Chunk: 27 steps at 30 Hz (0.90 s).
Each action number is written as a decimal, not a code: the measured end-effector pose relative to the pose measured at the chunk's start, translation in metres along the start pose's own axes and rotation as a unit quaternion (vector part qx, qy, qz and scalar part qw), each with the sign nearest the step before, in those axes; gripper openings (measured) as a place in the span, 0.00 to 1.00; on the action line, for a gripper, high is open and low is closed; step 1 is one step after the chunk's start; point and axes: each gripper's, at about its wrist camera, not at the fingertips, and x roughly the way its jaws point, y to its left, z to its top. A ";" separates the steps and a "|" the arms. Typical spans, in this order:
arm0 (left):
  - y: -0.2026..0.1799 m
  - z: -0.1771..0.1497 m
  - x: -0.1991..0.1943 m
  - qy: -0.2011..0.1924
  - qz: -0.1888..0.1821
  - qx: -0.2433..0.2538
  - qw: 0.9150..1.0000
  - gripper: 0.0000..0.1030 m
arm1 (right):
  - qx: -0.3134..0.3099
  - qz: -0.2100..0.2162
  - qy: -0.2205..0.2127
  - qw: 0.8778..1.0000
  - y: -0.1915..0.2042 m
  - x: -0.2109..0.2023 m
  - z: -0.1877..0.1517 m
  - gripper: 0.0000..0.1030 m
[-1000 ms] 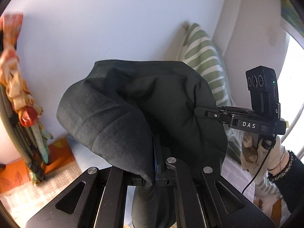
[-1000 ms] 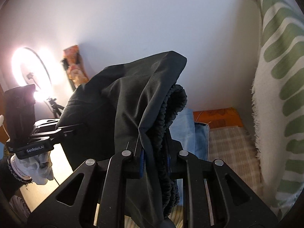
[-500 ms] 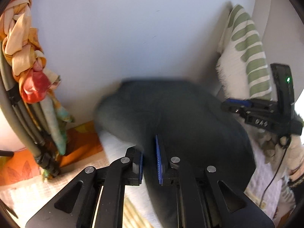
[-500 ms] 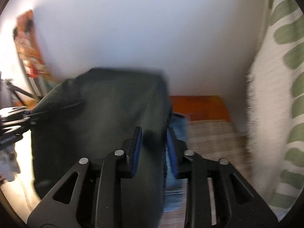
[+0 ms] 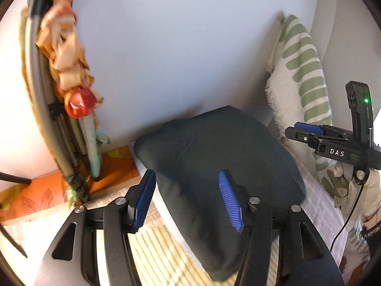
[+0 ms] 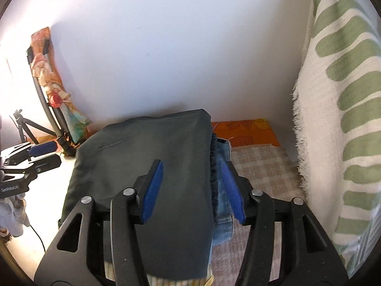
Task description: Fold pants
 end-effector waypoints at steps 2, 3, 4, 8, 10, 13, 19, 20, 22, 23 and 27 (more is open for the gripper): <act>-0.007 -0.002 -0.011 -0.006 0.005 0.010 1.000 0.57 | -0.008 -0.004 -0.009 1.000 0.009 -0.015 -0.005 0.60; -0.011 -0.002 -0.017 -0.008 0.005 0.012 1.000 0.62 | -0.011 -0.007 -0.012 1.000 0.012 -0.022 -0.008 0.61; -0.014 -0.004 -0.024 -0.012 0.004 0.012 1.000 0.64 | -0.013 -0.009 -0.016 1.000 0.016 -0.028 -0.010 0.63; -0.022 -0.013 -0.055 -0.027 0.008 0.019 0.999 0.70 | -0.013 -0.011 -0.034 0.999 0.031 -0.061 -0.022 0.70; -0.024 -0.018 -0.070 -0.032 0.006 0.017 0.999 0.70 | -0.011 -0.016 -0.040 0.999 0.037 -0.072 -0.026 0.71; -0.031 -0.026 -0.092 -0.042 0.014 0.024 0.999 0.70 | -0.011 -0.019 -0.050 0.999 0.048 -0.096 -0.036 0.79; -0.043 -0.046 -0.138 -0.064 0.033 0.036 0.997 0.79 | -0.023 -0.029 -0.059 0.998 0.073 -0.135 -0.059 0.81; -0.044 -0.050 -0.147 -0.067 0.034 0.036 0.997 0.79 | -0.022 -0.032 -0.061 0.997 0.077 -0.142 -0.063 0.83; -0.048 -0.058 -0.160 -0.072 0.036 0.040 0.996 0.79 | -0.019 -0.036 -0.071 0.997 0.085 -0.157 -0.072 0.86; -0.050 -0.062 -0.168 -0.073 0.036 0.042 0.996 0.79 | -0.016 -0.036 -0.076 0.996 0.089 -0.164 -0.077 0.87; -0.058 -0.081 -0.196 -0.087 0.037 0.047 0.994 0.80 | -0.018 -0.040 -0.088 0.995 0.108 -0.191 -0.095 0.89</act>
